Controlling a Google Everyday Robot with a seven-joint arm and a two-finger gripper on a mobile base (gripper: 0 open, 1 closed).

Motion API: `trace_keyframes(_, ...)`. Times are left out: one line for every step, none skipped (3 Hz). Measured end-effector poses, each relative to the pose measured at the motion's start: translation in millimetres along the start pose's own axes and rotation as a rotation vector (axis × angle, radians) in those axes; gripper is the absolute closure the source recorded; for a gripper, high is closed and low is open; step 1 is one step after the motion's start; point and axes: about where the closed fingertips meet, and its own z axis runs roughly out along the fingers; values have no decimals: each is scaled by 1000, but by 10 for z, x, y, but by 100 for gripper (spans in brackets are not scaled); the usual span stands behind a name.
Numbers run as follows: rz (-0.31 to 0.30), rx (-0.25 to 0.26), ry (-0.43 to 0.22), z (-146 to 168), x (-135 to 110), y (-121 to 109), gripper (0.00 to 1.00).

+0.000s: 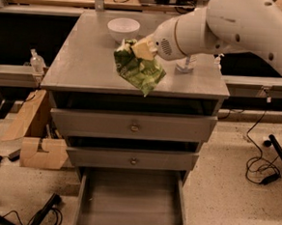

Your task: Pick green jalapeno chip bag from bottom drawer and place on counter

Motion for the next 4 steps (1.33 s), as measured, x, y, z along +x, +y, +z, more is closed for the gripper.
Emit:
trace_keyframes(-55, -17, -44, 298, -355, -167, 100)
trace_keyframes(-88, -35, -81, 598, -632, -311, 100)
trace_keyframes(-97, -63, -118, 893, -771, -388, 100)
trace_keyframes(-97, -66, -121, 916, -789, -380, 75)
